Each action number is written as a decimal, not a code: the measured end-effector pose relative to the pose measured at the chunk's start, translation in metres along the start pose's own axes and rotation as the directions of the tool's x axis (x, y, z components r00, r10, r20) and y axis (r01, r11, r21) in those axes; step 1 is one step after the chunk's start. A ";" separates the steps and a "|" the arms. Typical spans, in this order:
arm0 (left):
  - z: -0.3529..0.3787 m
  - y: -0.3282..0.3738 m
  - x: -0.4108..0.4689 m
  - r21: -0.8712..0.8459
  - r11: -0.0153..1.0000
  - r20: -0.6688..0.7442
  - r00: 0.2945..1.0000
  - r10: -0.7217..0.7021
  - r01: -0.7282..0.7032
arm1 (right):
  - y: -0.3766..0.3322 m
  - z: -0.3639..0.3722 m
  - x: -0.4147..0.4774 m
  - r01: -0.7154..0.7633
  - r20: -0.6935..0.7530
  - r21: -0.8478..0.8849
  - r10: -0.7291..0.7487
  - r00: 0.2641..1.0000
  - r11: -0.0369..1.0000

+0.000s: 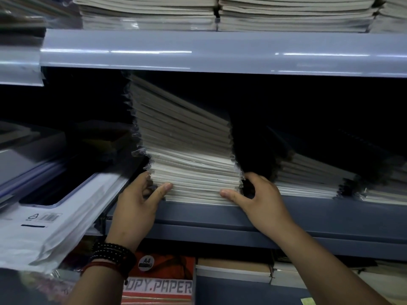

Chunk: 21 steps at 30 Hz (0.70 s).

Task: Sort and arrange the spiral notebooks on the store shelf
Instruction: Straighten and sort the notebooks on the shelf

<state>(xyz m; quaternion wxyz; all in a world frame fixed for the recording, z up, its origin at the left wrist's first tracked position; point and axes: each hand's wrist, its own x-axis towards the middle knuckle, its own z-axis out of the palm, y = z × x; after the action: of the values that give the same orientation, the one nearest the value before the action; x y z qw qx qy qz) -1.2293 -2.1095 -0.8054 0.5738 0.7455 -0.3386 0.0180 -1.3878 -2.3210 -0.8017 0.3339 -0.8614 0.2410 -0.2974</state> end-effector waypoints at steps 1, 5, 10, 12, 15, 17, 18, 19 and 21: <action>0.000 0.000 0.000 -0.003 1.000 0.004 1.000 0.001 -0.001 | 0.000 0.000 0.000 -0.001 0.002 -0.004 0.001 1.000 1.000; -0.002 -0.001 0.000 0.015 1.000 0.014 1.000 -0.006 0.006 | -0.002 -0.001 -0.002 -0.005 0.009 0.016 0.005 1.000 1.000; -0.010 -0.002 0.004 -0.152 0.984 0.075 0.994 -0.079 0.089 | -0.007 -0.006 -0.001 -0.025 0.027 0.073 0.023 0.999 0.997; -0.008 0.004 0.006 -0.260 0.962 0.070 0.995 -0.065 0.081 | -0.009 -0.006 0.001 -0.053 0.004 0.129 0.052 0.999 0.990; 0.000 0.012 0.006 -0.291 0.957 0.011 1.000 -0.010 0.013 | -0.014 -0.005 0.006 -0.083 -0.034 0.217 0.093 0.995 0.973; 0.003 0.013 0.006 -0.276 0.961 -0.005 1.000 0.007 -0.008 | -0.013 -0.003 0.007 -0.079 -0.028 0.234 0.088 0.996 0.969; 0.003 0.012 0.007 -0.265 0.964 -0.011 1.000 0.008 -0.011 | -0.012 -0.003 0.007 -0.073 -0.028 0.239 0.082 0.996 0.968; 0.003 0.012 0.006 -0.262 0.965 -0.009 1.000 0.015 -0.017 | -0.012 -0.003 0.008 -0.071 -0.024 0.241 0.080 0.997 0.968; 0.003 0.013 0.006 -0.259 0.966 -0.008 1.000 0.026 -0.027 | -0.011 -0.003 0.008 -0.061 -0.029 0.243 0.070 0.997 0.968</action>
<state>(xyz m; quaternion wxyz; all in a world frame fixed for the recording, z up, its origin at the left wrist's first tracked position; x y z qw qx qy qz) -1.2319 -2.1163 -0.7931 0.6666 0.6595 -0.3469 -0.0170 -1.3820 -2.3198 -0.7891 0.4413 -0.8001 0.2377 -0.3295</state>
